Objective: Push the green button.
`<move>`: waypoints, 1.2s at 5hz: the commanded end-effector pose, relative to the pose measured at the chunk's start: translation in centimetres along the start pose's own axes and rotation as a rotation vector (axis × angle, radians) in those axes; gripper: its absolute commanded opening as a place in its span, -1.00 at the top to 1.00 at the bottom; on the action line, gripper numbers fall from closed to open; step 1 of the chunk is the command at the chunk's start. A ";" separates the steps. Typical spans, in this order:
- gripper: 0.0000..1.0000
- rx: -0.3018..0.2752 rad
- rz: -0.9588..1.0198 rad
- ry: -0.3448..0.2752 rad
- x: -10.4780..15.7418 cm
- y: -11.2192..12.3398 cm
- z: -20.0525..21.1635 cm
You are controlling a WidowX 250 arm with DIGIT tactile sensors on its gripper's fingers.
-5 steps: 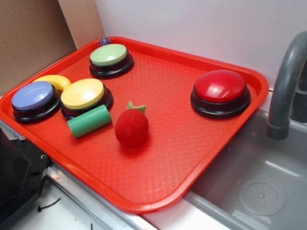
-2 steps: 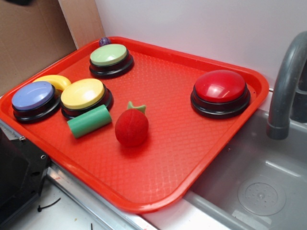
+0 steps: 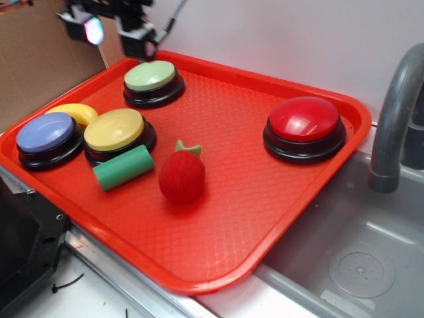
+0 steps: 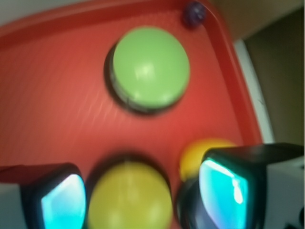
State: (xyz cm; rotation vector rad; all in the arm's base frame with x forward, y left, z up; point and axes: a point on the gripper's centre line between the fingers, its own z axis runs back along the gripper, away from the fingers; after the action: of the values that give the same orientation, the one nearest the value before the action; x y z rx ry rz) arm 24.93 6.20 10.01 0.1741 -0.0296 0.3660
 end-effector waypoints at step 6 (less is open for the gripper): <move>-1.00 -0.081 -0.149 -0.048 5.5 1.8 -5.3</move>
State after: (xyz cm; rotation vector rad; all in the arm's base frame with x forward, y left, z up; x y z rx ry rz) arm 29.25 10.05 4.94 0.1013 -0.0750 0.2109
